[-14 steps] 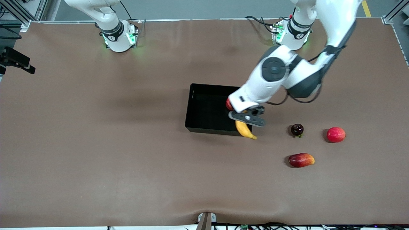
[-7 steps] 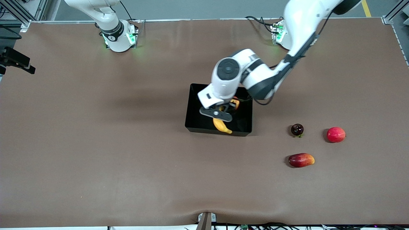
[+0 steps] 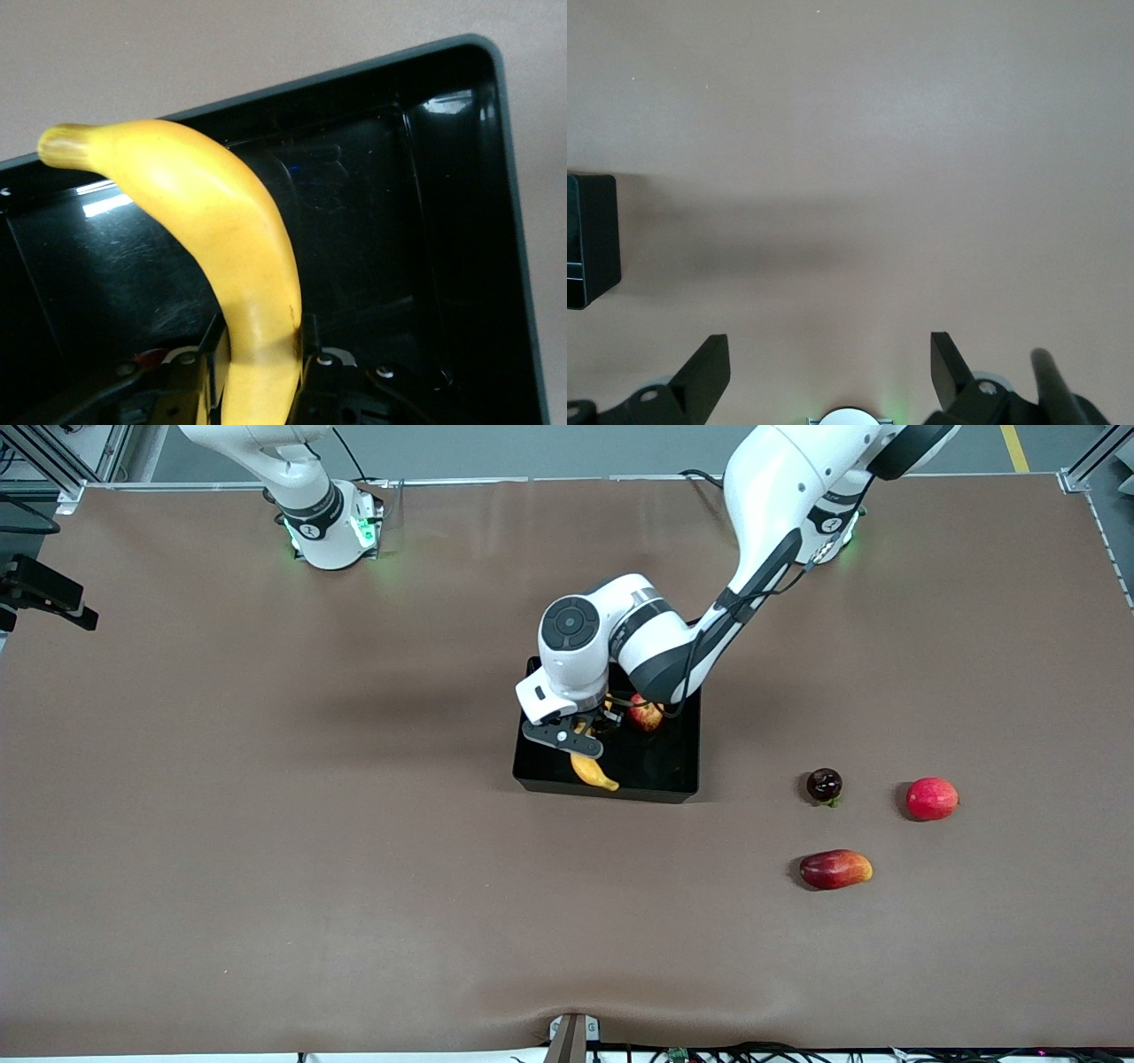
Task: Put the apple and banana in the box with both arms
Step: 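Carry the banana over the box with the left gripper, then lower the banana into the box and open the left gripper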
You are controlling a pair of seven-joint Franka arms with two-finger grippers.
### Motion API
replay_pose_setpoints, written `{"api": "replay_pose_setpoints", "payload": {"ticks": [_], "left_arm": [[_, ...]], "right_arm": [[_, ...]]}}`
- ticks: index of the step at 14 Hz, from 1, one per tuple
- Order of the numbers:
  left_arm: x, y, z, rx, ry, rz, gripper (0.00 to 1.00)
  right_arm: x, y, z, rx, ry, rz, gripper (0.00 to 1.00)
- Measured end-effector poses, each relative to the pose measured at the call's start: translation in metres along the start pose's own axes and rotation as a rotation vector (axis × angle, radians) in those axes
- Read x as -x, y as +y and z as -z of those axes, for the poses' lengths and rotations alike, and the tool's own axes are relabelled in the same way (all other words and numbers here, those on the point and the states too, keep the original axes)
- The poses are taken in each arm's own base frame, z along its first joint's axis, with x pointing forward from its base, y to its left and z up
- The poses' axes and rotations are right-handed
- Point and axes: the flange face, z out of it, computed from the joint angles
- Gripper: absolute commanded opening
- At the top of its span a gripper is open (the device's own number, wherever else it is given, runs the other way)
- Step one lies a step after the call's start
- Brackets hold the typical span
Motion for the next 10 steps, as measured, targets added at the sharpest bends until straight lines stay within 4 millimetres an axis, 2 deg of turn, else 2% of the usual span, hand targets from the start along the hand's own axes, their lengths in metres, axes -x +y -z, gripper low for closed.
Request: {"api": "replay_pose_setpoints", "payload": {"ticks": [3,7,10], "left_arm": [[0.001,0.005,-0.002,0.002,0.0,-0.003,0.0],[0.014,0.033,-0.005,0.012,0.009,0.002,0.0],[0.018,0.041,-0.005,0.013,0.01,-0.002,0.0]], "right_arm": [[0.0,0.0,0.0,0.0,0.0,0.0,1.0],[0.0,0.005,0.0,-0.001,0.0,-0.009,1.0],[0.0,0.006,0.0,-0.001,0.0,-0.012,1.0]]}}
